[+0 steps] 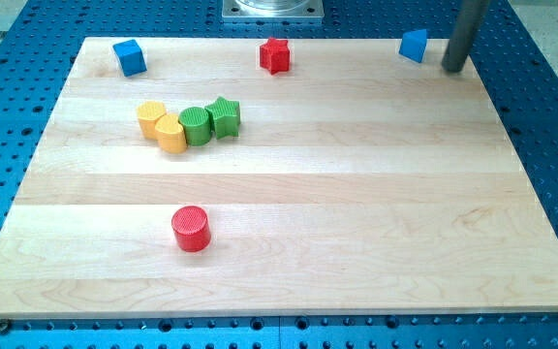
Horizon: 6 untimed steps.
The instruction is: Slide the blue triangle slightly to the left
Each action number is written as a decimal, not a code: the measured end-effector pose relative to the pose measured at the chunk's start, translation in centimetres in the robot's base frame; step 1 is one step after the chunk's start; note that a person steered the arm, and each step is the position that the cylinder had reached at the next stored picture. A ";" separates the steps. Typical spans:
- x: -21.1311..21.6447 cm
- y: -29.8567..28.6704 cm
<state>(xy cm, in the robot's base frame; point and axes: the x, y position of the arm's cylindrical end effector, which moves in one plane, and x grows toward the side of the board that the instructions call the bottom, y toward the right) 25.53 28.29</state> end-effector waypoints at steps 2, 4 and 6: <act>-6.3 -0.6; -1.7 -5.2; -2.9 -2.3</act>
